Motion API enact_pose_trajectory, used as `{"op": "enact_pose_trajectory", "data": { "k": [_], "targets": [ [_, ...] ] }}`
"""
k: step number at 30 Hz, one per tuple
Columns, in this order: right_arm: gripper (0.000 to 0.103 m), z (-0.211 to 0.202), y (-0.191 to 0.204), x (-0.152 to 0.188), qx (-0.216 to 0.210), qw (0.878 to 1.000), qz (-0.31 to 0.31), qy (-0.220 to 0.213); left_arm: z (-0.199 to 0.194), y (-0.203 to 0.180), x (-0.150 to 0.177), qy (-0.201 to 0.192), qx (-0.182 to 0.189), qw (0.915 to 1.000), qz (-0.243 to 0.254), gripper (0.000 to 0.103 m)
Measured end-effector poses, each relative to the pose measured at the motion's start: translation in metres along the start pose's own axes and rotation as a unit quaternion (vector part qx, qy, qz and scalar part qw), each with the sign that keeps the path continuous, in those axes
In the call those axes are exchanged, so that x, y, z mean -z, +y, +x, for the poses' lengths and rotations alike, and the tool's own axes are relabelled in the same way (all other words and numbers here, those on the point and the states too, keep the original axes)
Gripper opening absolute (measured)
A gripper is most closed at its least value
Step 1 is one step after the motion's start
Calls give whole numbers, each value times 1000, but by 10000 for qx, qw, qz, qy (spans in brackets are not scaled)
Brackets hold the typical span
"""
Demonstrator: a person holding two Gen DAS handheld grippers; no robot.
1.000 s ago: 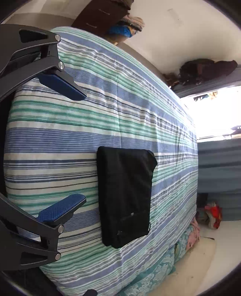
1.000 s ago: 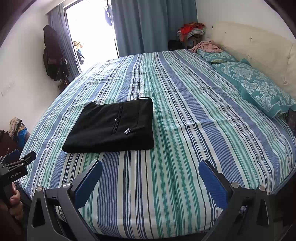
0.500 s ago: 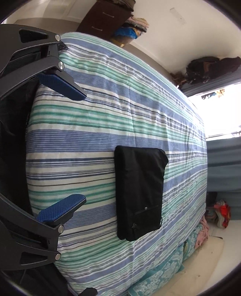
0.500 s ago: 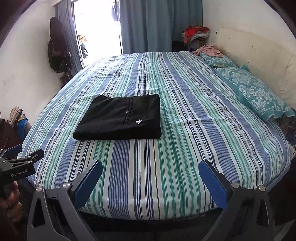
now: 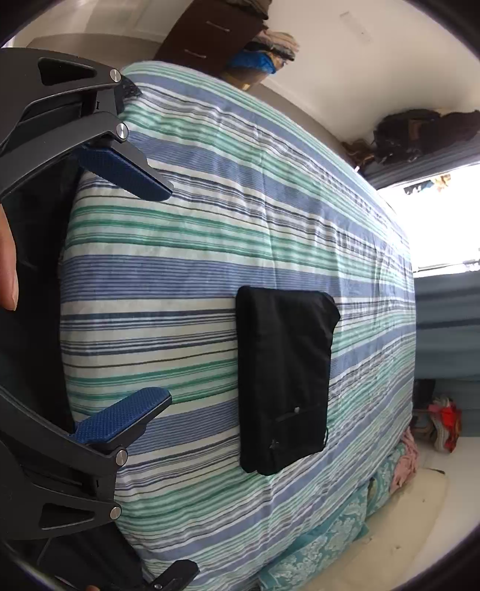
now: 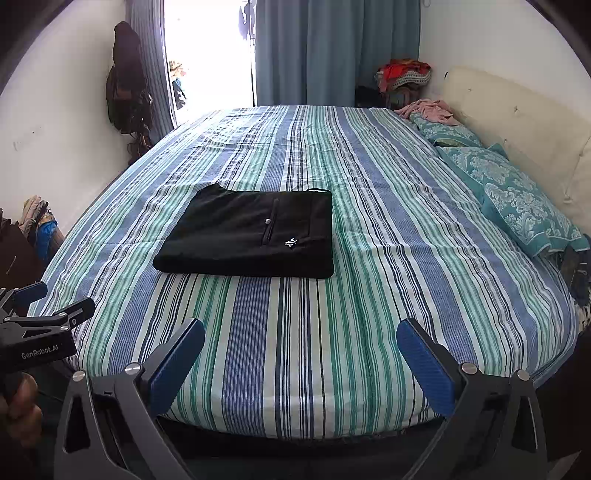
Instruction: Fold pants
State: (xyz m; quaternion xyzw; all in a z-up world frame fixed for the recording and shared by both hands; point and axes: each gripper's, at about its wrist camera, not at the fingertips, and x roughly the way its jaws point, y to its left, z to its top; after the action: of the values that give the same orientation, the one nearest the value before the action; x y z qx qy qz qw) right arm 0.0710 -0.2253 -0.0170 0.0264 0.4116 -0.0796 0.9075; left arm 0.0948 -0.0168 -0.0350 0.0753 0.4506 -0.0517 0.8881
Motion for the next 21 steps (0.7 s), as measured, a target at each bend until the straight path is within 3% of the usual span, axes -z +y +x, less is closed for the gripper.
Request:
{"op": "enact_pose_trajectory", "data": {
  "k": [21],
  "targets": [
    [103, -15, 10, 1, 132, 9999, -75, -43, -14, 2, 2, 32, 79, 10000, 2, 101]
  ]
}}
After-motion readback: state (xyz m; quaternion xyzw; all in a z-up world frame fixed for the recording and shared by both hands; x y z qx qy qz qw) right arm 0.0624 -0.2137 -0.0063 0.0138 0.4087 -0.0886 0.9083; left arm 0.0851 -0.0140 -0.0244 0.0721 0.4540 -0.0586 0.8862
